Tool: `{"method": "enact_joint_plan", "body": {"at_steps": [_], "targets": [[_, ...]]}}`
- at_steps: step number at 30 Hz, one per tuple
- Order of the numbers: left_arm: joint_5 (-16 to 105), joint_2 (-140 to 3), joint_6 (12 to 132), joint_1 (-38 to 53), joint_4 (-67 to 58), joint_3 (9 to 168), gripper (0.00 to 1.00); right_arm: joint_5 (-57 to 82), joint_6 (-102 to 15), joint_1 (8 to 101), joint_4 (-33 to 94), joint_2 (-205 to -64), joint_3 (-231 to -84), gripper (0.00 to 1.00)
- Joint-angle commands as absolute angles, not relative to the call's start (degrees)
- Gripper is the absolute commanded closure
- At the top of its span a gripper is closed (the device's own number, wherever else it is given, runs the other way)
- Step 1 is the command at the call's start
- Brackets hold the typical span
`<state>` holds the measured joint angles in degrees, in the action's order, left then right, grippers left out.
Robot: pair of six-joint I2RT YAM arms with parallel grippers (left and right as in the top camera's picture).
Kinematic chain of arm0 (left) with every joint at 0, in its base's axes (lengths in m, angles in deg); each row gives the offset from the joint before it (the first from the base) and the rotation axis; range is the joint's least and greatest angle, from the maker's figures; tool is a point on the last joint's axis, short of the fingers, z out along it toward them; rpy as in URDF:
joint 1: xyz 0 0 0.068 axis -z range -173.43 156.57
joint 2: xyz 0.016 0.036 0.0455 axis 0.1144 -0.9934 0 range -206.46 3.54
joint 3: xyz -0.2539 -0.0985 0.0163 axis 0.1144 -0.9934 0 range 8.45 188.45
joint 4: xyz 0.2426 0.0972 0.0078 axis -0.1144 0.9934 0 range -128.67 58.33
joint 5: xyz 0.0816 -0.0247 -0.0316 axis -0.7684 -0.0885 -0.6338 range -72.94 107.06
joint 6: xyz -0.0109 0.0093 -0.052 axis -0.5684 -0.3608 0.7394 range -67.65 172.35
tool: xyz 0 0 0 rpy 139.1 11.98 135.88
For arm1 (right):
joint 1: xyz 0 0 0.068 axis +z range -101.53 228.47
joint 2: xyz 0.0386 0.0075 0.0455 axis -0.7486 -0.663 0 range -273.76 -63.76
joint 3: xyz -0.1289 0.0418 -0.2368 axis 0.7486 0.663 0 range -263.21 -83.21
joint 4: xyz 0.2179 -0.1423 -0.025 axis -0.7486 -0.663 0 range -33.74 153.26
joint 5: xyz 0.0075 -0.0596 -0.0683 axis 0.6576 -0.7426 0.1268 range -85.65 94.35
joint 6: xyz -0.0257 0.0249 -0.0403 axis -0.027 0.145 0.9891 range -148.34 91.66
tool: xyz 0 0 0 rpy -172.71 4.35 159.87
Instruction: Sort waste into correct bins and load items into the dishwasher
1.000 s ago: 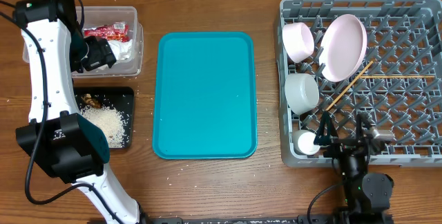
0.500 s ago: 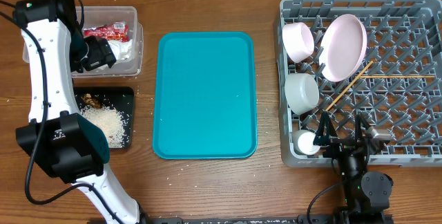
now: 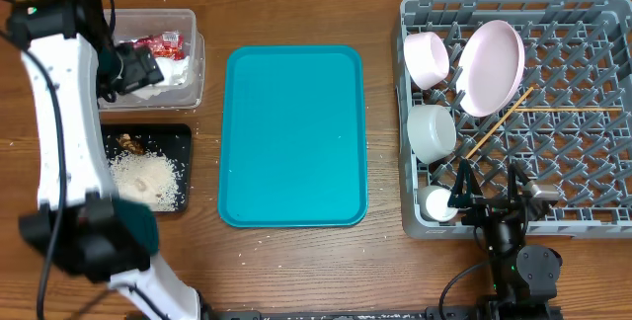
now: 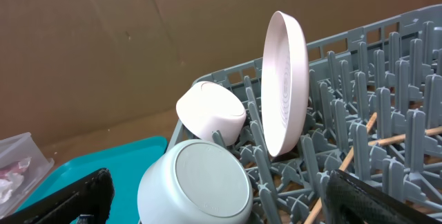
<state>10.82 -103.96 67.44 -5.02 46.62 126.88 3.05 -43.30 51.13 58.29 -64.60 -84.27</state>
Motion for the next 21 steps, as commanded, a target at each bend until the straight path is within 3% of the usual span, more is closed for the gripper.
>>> {"method": "enact_joint_plan", "body": {"at_steps": [1,5,8,16,21], "targets": [[8.72,-89.19,65.76,2.71,46.34,126.4,0.0,3.16,-43.1,51.35,58.68,-63.92,-83.66,0.0],[2.25,-78.26,62.15,12.05,43.87,120.92,0.0,3.16,-43.1,51.35,58.68,-63.92,-83.66,0.0],[0.72,-69.65,61.3,16.85,32.61,112.33,0.0,3.16,-43.1,51.35,58.68,-63.92,-83.66,0.0],[19.5,-45.45,58.94,12.42,-13.16,68.57,0.0,3.16,-43.1,51.35,58.68,-63.92,-83.66,0.0],[19.87,-32.03,55.09,11.78,-31.27,46.43,0.0,3.16,-43.1,51.35,58.68,-63.92,-83.66,0.0]]}}
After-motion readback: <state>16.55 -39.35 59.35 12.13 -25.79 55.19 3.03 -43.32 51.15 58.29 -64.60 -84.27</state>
